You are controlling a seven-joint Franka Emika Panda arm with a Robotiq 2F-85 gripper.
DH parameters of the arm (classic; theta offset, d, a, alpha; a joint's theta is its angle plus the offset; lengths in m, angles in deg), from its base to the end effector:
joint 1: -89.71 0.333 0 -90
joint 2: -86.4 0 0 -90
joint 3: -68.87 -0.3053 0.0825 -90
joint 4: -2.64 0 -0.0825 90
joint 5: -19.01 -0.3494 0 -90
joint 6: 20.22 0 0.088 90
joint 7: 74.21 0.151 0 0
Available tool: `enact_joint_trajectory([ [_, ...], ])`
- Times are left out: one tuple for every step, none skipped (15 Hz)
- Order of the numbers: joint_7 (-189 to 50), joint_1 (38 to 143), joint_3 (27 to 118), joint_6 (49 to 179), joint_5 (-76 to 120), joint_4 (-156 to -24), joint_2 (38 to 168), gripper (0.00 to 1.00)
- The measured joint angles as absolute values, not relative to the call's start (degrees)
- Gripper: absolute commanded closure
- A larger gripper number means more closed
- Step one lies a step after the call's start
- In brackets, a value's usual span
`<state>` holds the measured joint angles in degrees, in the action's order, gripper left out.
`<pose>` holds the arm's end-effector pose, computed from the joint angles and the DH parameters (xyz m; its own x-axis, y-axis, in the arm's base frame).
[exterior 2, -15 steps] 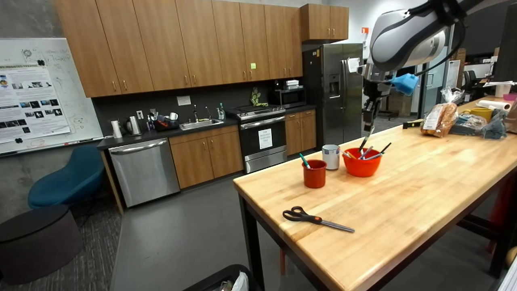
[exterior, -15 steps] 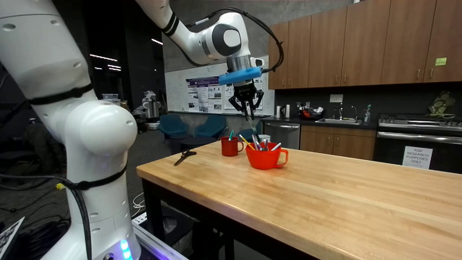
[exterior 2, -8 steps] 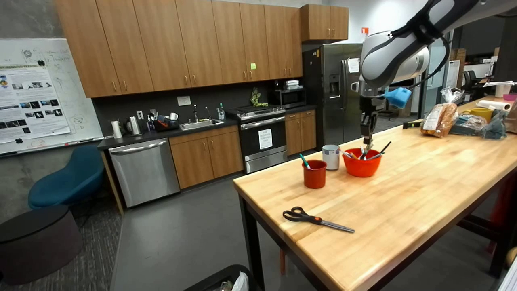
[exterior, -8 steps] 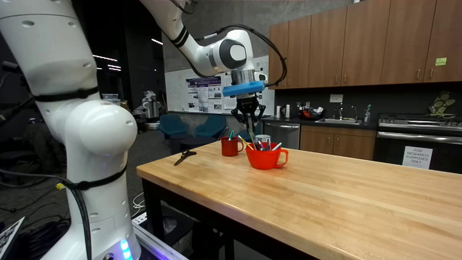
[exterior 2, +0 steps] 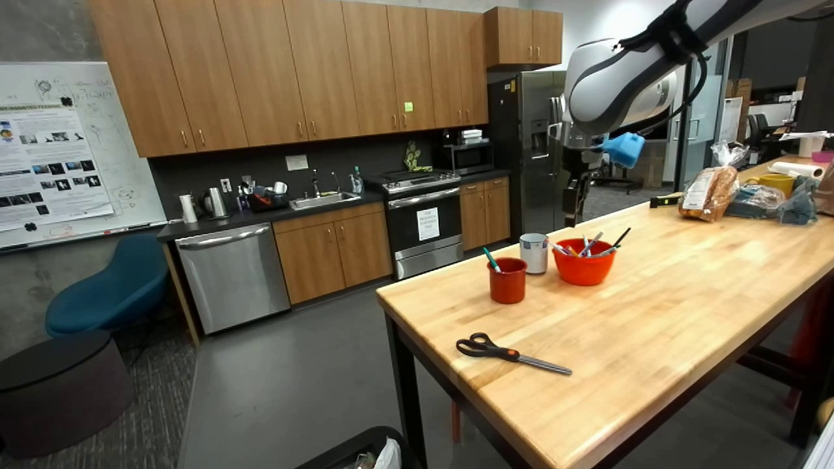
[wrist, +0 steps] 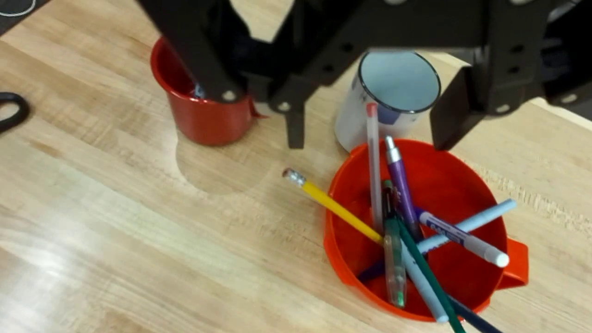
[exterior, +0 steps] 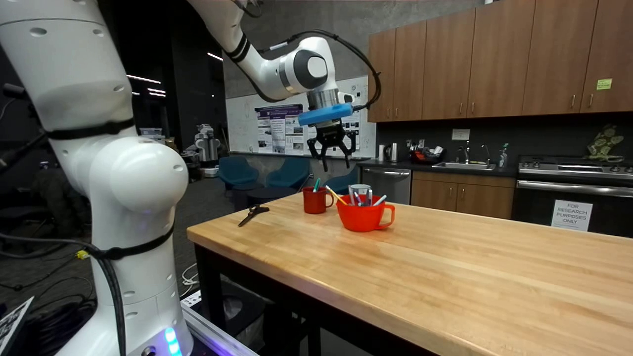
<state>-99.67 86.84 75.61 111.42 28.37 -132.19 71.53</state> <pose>0.4545 -0.0866 0.4157 0.9187 0.3732 0.1295 0.3475 -0.9193 0.1846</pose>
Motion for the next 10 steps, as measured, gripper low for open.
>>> enact_joint_trajectory([
  [-99.6, 87.3, 74.7, 111.2, 28.4, -132.1, 71.4, 0.00],
  [-99.6, 87.8, 73.9, 110.6, 28.4, -132.1, 71.3, 0.00],
  [-99.5, 88.4, 73.2, 109.7, 28.4, -132.0, 71.3, 0.00],
  [-99.5, 89.0, 72.5, 108.6, 28.4, -131.9, 71.4, 0.00],
  [-99.5, 89.5, 71.8, 107.6, 28.4, -131.7, 71.5, 0.00],
  [-99.5, 90.0, 71.2, 106.6, 28.5, -131.5, 71.8, 0.00],
  [-99.5, 90.4, 70.6, 105.7, 28.9, -131.2, 72.2, 0.00],
  [-99.4, 90.7, 70.0, 104.6, 29.6, -130.7, 72.8, 0.00],
  [-99.2, 91.0, 69.4, 103.1, 30.4, -129.9, 73.6, 0.00],
  [-98.9, 91.2, 68.8, 101.6, 31.2, -128.9, 74.5, 0.00],
])
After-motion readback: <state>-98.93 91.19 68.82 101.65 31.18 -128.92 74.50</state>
